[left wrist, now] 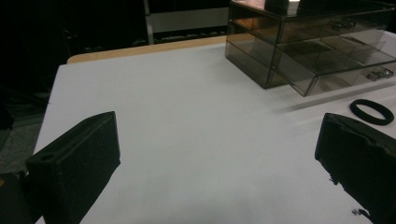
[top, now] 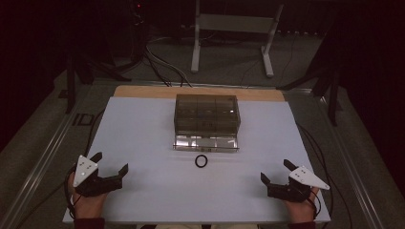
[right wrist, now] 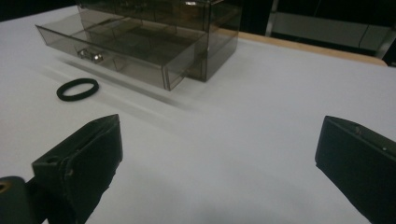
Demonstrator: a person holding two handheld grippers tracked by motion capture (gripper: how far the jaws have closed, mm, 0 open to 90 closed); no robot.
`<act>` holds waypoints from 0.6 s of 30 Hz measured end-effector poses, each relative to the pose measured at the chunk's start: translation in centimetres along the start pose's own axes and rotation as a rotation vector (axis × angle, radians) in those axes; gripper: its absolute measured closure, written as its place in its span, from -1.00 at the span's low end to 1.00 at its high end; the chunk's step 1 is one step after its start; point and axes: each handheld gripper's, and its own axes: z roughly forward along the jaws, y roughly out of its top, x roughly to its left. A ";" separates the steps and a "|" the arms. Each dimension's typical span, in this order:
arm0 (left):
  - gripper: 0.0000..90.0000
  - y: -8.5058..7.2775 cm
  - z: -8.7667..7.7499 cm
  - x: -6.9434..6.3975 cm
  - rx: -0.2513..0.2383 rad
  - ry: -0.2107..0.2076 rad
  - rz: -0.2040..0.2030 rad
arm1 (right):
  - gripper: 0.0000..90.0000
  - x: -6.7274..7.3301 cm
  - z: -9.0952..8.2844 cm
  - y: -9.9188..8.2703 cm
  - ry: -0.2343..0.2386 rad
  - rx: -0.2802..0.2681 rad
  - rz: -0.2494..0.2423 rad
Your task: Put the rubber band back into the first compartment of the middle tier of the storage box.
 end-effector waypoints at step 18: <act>-0.98 -0.1 0.2 -0.3 -0.025 0.006 0.001 | -0.97 -0.2 0.2 0.0 -0.004 -0.017 0.017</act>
